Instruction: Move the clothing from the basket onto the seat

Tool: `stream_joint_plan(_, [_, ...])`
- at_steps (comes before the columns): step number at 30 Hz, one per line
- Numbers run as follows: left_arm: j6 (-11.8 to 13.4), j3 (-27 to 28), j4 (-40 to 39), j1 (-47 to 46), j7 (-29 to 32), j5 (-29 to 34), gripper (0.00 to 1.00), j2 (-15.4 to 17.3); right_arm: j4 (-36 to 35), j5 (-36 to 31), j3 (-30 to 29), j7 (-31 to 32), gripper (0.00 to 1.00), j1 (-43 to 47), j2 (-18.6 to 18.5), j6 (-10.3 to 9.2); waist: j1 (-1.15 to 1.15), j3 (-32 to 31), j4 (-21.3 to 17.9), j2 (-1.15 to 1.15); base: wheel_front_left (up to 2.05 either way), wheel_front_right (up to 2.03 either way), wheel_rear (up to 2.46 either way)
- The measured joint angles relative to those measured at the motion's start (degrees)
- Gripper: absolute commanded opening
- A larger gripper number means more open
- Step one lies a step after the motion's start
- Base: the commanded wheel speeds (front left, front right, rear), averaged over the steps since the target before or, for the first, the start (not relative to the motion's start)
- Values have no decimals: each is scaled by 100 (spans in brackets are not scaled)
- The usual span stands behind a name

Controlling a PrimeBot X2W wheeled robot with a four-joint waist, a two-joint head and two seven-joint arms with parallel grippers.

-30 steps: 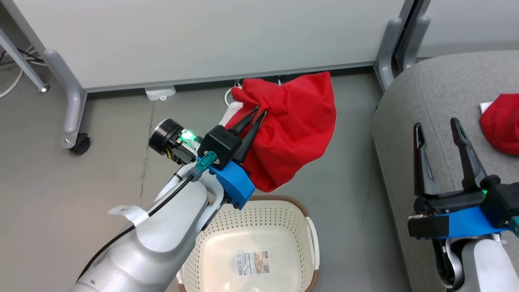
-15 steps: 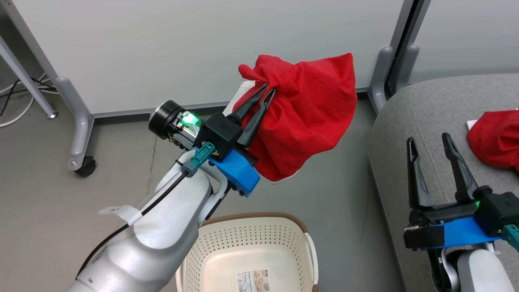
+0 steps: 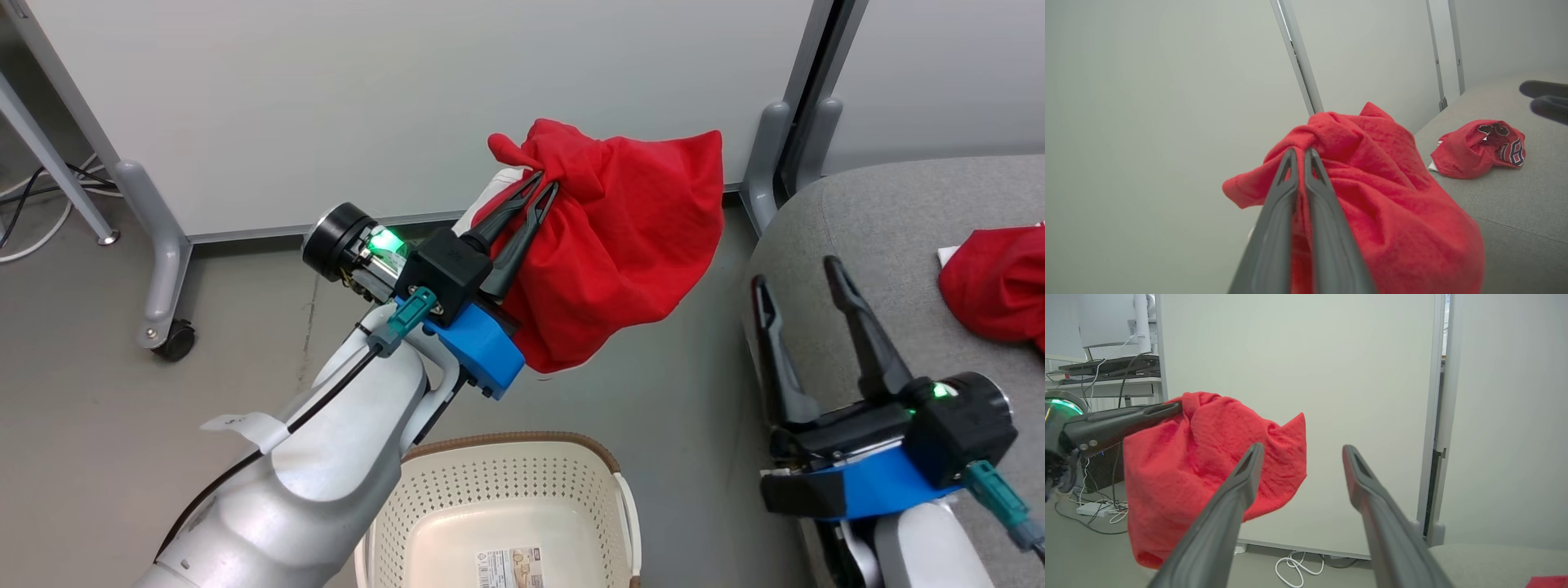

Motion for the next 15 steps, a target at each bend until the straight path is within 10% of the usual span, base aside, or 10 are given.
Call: stream_joint_plan(15, [-86, -58, 56, -63, 0, 69, 0, -159, 697, -120, 1562, 1, 100, -692, -158, 1, 0, 33, 131, 0, 0, 0, 0])
